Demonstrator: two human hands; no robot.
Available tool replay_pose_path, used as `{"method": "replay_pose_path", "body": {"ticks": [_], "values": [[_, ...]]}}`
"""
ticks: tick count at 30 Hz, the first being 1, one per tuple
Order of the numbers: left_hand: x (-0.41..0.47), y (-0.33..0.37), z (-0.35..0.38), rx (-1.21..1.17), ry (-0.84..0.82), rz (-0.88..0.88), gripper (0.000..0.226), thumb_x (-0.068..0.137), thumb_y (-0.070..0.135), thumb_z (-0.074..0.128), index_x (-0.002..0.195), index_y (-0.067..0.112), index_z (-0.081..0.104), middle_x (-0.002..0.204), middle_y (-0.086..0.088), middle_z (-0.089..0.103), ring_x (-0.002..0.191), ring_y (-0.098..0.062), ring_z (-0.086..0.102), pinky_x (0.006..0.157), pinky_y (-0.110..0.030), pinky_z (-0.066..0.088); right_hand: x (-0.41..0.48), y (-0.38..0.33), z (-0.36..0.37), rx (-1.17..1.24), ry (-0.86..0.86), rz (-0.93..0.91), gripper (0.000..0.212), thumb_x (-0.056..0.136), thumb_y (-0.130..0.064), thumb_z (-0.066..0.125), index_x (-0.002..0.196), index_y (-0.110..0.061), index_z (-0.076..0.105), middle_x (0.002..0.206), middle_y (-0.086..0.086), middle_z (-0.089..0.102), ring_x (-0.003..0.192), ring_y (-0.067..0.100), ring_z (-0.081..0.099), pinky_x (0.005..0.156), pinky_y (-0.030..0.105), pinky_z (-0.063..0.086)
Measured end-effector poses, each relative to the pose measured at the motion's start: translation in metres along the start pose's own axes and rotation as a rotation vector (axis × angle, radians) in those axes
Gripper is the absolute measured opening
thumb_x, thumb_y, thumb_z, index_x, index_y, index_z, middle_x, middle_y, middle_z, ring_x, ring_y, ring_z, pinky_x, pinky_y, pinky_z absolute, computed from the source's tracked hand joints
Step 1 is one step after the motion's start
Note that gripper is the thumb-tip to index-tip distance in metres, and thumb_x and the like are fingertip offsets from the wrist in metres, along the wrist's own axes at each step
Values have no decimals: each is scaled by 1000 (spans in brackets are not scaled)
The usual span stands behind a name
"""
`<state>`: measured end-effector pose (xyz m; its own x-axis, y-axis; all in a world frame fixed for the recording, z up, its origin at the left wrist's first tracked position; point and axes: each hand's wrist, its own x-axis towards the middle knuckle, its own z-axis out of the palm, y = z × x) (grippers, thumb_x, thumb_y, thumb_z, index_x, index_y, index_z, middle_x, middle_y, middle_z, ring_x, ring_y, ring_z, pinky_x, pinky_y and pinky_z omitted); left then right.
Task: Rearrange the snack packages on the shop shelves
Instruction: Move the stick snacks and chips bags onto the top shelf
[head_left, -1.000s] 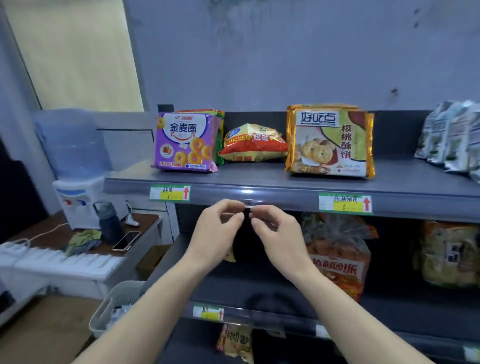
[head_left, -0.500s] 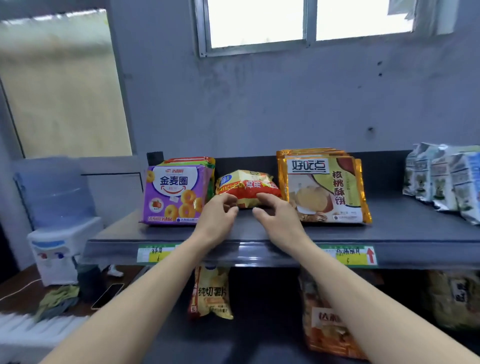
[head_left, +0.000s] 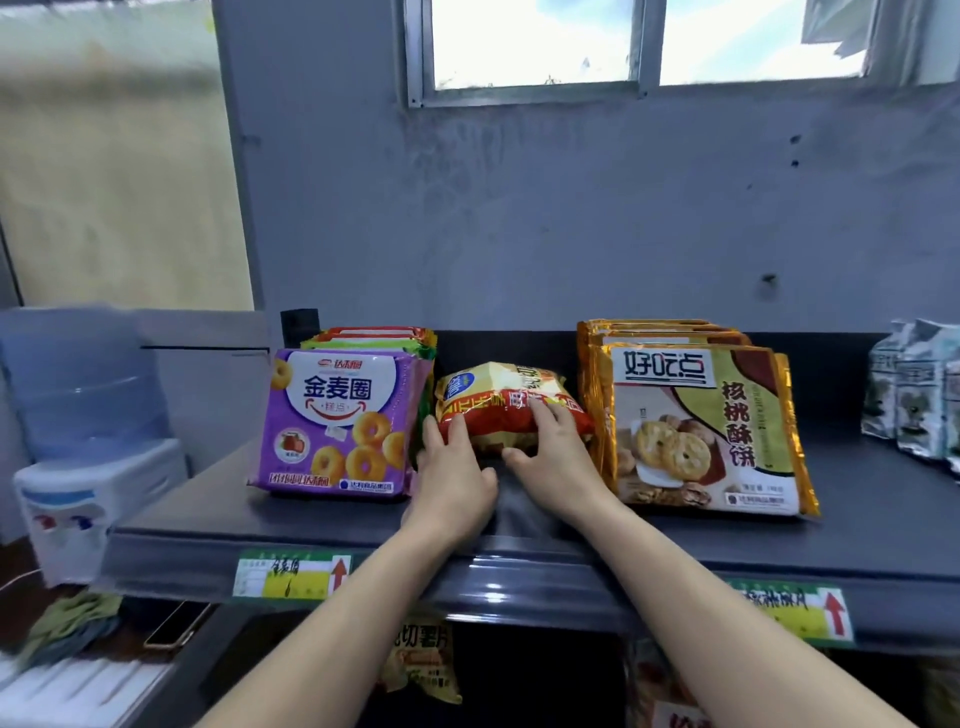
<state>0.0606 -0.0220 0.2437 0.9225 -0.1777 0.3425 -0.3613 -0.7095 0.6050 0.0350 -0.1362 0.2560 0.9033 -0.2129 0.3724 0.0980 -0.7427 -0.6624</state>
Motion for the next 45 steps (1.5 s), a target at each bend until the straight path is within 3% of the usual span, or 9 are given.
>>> {"method": "replay_pose_path", "body": {"ticks": [5, 10, 15, 20, 24, 34, 37, 41, 45], "values": [[0, 0, -2, -34, -25, -22, 65, 90, 23, 53, 145, 15, 19, 153, -11, 20, 136, -29, 33, 109, -43, 30, 3, 4, 1, -30, -38, 54, 80, 93, -24, 57, 151, -18, 3, 159, 8, -11, 144, 31, 17, 113, 36, 26], [-2, -1, -6, -91, 9, -45, 54, 88, 20, 56, 136, 13, 33, 133, -10, 35, 120, -29, 46, 102, -38, 39, 4, 7, 4, -27, -61, 63, 85, 90, -27, 59, 151, -16, 1, 159, 10, -5, 143, 33, 16, 115, 39, 23], [-2, 1, -7, -48, 28, -75, 42, 90, 19, 54, 128, 9, 40, 131, -11, 35, 118, -31, 48, 103, -37, 39, -1, 5, 0, 0, -52, 51, 83, 91, -23, 58, 151, -13, 2, 157, 11, -2, 140, 32, 24, 112, 34, 26], [-4, 3, -8, -55, 65, -78, 46, 92, 13, 50, 137, 6, 39, 135, -11, 35, 124, -27, 44, 105, -30, 33, -2, 4, -5, 79, -16, 149, 87, 93, -20, 55, 151, -13, -10, 157, 12, -20, 145, 30, 12, 114, 32, 19], [-4, 5, -8, -62, 78, -83, 46, 92, 11, 51, 136, 5, 40, 135, -12, 35, 123, -28, 44, 104, -29, 33, 3, 5, -5, 163, -16, 211, 93, 92, -20, 57, 149, -9, -16, 157, 13, -18, 147, 27, 3, 117, 33, 13], [0, 2, -8, -69, 39, -79, 48, 89, 15, 56, 134, 9, 42, 135, -12, 41, 122, -27, 46, 102, -33, 39, 18, 1, -8, 243, -26, 358, 99, 89, -15, 59, 148, -9, -20, 157, 14, -11, 145, 31, 11, 118, 40, 20], [3, -2, -6, -81, 32, -81, 47, 88, 16, 57, 132, 10, 41, 137, -10, 39, 123, -25, 45, 102, -32, 39, 19, 2, -7, 268, 4, 349, 93, 89, -15, 57, 149, -9, -15, 156, 16, 1, 143, 31, 16, 116, 37, 23], [6, -2, -8, -171, 42, -75, 53, 89, 13, 56, 137, 10, 37, 138, -8, 36, 125, -22, 42, 96, -24, 36, 19, 4, -9, 276, 47, 329, 87, 91, -16, 54, 150, -7, -10, 155, 17, 9, 142, 30, 17, 114, 35, 21], [10, 5, -13, -234, 90, 55, 59, 90, 6, 53, 144, 9, 29, 143, -6, 30, 132, -18, 37, 99, -16, 26, 21, 3, -8, 290, 42, 337, 89, 89, -12, 54, 149, -6, -11, 154, 18, 7, 141, 33, 20, 115, 37, 21]]}}
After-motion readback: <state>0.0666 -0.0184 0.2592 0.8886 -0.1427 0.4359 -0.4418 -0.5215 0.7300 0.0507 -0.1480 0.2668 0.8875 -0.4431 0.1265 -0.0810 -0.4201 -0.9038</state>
